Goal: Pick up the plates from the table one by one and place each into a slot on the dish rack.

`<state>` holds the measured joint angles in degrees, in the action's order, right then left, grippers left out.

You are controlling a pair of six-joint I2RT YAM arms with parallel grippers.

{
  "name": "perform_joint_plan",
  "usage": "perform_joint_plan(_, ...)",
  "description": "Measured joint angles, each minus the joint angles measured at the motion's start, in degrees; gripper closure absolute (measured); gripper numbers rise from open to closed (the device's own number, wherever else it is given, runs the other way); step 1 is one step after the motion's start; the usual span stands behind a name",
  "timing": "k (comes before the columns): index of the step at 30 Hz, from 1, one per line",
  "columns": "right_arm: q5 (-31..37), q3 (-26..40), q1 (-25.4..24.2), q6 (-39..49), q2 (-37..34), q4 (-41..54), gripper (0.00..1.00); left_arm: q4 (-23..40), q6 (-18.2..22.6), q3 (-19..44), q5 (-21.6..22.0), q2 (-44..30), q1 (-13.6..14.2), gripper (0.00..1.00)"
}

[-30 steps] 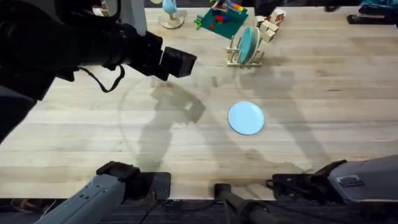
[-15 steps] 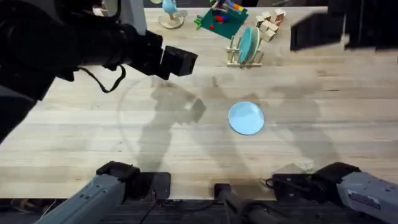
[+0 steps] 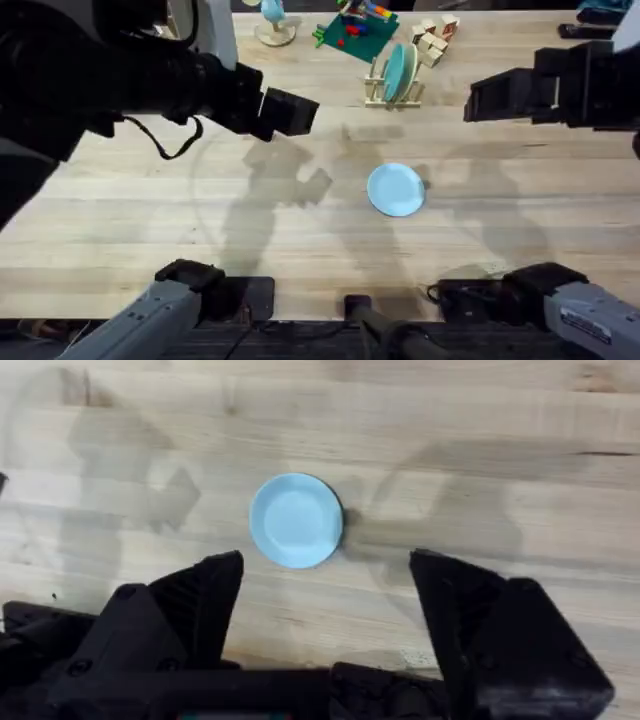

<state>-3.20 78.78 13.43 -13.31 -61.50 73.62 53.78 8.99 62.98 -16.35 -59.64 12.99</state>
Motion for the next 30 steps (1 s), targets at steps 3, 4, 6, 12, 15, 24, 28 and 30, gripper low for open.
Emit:
perform_joint_plan(3,-0.54,0.0,0.0,0.12,-0.75,-0.04,0.007,1.0,-0.22,0.0,-0.38,0.0,0.0,0.115)
perform_joint_plan(4,-0.71,0.0,0.0,0.14,-1.13,-0.04,0.007,1.2,-0.26,0.0,-0.63,0.0,0.0,0.242)
perform_joint_plan(6,-0.76,0.0,0.0,0.14,-1.93,-0.06,0.007,1.37,-0.25,0.0,-1.55,0.0,0.0,0.555)
perform_joint_plan(12,-0.94,0.0,0.0,0.3,-3.91,0.09,0.007,1.39,-0.89,-0.02,-8.11,0.0,0.0,0.956)
perform_joint_plan(15,-0.94,-0.02,0.0,0.32,-4.12,0.14,0.007,1.16,-1.32,-0.54,-12.21,-0.32,-0.02,0.956)
perform_joint_plan(24,-0.94,-0.04,0.0,0.32,-4.12,0.16,0.01,-9.86,-7.07,-8.98,-28.51,-8.29,-0.72,0.958)
perform_joint_plan(28,-0.96,-0.04,0.0,0.32,-4.14,0.18,0.007,-11.65,-9.79,-10.45,-32.26,-12.38,-0.7,0.958)
perform_joint_plan(30,-0.96,-0.04,0.0,0.32,-4.14,0.18,0.007,-12.1,-10.59,-10.45,-33.17,-14.55,-0.35,0.958)
